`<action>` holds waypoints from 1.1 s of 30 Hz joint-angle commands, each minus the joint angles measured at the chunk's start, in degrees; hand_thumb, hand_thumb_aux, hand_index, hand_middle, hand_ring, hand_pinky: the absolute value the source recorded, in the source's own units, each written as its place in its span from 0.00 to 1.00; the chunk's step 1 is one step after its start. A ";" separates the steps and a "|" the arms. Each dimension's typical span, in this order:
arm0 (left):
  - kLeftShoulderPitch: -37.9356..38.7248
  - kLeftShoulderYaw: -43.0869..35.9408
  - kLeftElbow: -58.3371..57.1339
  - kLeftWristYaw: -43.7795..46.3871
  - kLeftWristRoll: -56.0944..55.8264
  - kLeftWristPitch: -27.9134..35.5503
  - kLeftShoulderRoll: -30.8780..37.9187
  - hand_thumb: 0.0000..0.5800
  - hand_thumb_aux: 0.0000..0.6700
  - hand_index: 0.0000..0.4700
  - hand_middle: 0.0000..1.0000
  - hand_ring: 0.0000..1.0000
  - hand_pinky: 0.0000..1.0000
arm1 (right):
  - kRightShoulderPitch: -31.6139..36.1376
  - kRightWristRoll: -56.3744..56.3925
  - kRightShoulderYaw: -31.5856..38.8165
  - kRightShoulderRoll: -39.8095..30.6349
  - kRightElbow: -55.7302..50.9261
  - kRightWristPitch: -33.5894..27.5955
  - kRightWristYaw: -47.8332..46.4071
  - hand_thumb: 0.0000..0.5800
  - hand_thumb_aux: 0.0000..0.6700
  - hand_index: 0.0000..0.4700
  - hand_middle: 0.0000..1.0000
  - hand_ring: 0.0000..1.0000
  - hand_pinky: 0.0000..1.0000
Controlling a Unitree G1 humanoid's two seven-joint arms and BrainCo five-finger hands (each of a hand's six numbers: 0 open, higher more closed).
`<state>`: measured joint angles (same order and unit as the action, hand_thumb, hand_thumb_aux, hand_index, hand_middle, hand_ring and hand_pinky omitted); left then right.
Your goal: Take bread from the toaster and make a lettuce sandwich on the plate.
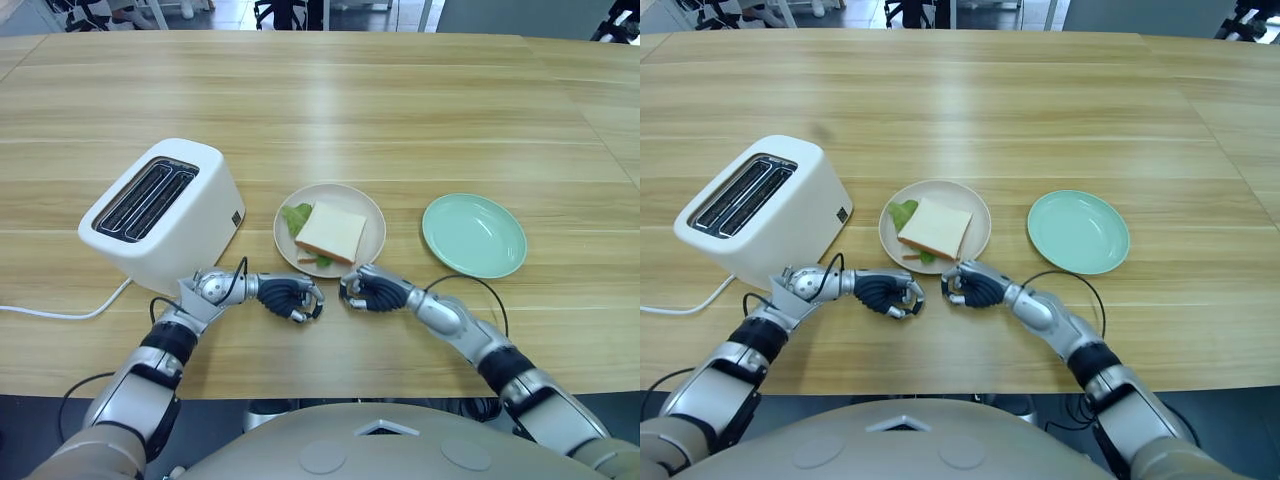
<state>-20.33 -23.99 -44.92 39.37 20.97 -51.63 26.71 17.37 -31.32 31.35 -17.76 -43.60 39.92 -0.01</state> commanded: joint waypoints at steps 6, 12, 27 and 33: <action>-7.48 -3.40 -14.67 -31.29 15.60 5.95 -1.74 0.00 0.00 0.00 0.61 0.61 0.61 | 8.49 -5.49 0.39 7.52 -18.50 -2.95 16.11 1.00 1.00 0.98 1.00 1.00 1.00; -10.98 -1.66 -19.19 -47.24 16.66 6.74 -2.86 0.00 0.00 0.00 0.00 0.00 0.00 | 13.21 -3.74 -2.54 10.63 -23.65 -1.36 23.71 1.00 1.00 0.98 1.00 1.00 1.00; -2.89 5.28 -14.19 -20.76 -16.09 -12.91 -8.01 0.00 0.00 0.00 0.00 0.00 0.00 | 7.68 13.08 -12.65 8.40 -19.30 19.25 11.93 0.00 0.00 0.00 0.00 0.00 0.00; 5.51 7.41 10.03 6.41 -48.48 -1.15 -7.16 0.00 0.00 0.00 0.00 0.00 0.00 | 0.57 34.52 -17.29 6.19 -4.02 21.36 -5.96 0.00 0.00 0.00 0.00 0.00 0.00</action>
<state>-15.99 -18.31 -42.10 38.92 -18.10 -57.53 19.26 19.32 -3.77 15.77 -10.44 -52.64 61.58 -0.66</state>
